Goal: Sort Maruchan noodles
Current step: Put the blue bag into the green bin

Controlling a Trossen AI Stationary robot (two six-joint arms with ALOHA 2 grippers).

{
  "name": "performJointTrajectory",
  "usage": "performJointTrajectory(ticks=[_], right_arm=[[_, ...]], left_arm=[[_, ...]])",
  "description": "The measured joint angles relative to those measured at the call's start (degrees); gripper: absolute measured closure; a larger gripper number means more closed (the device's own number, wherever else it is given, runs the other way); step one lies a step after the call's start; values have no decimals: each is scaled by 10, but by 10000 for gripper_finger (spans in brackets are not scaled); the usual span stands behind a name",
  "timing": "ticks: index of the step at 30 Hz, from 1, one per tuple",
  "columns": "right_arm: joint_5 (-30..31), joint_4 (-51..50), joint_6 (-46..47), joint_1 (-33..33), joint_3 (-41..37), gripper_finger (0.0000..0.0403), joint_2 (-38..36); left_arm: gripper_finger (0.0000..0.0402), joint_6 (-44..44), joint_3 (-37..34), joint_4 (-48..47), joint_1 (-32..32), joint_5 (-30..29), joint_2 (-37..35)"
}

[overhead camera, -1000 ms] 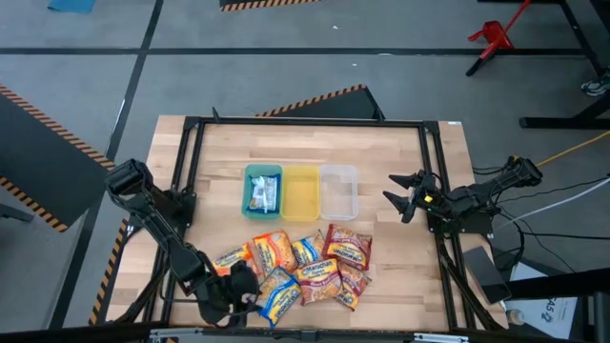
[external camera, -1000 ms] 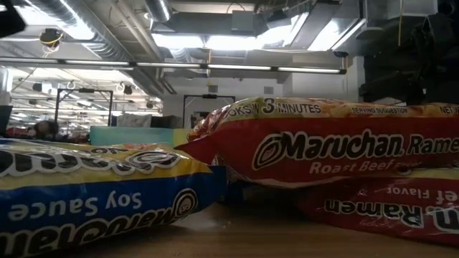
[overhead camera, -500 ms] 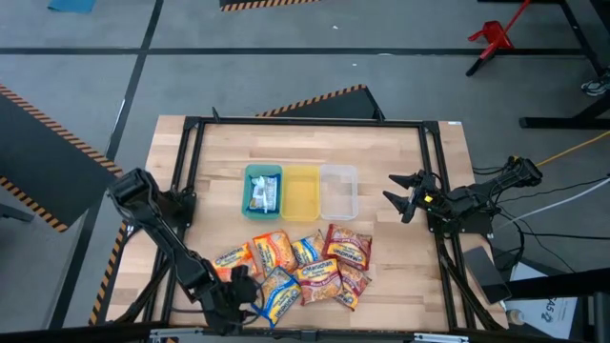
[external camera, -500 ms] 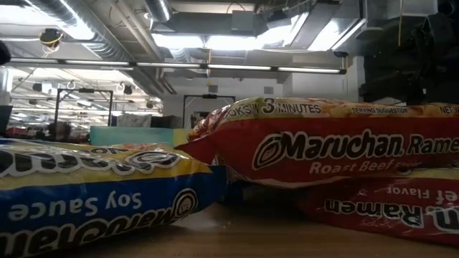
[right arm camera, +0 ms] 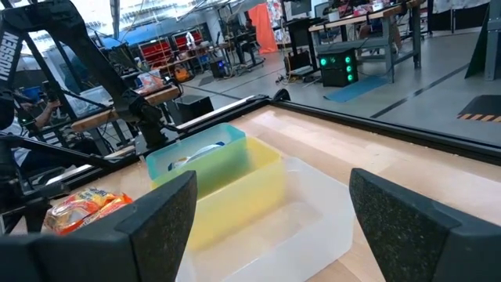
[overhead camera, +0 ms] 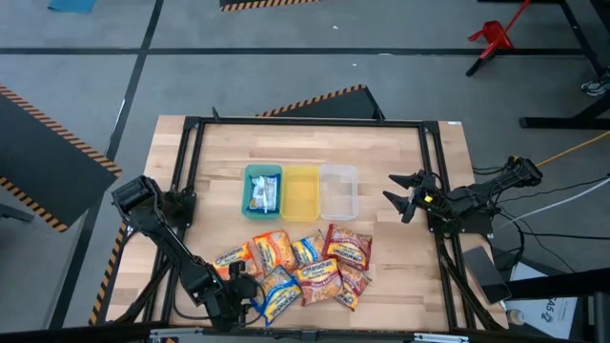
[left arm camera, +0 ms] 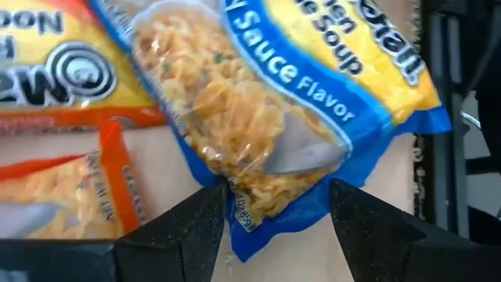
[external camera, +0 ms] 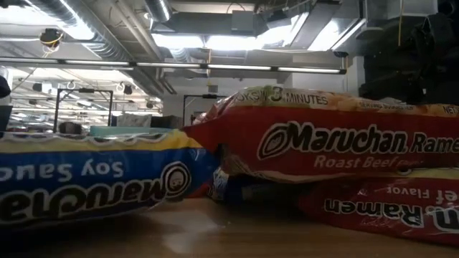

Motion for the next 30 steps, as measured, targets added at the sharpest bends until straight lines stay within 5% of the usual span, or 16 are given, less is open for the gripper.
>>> performJointTrajectory(ticks=[11,25,30], right_arm=[[0,0,0,0,0,81,0],[0,0,2,0,0,81,0],[0,0,2,0,0,81,0]], left_arm=[[204,-68,0,-88,3,-7,0],[389,-114,0,-84,4,-15,0],[400,-139,0,-68,4,-28,0]])
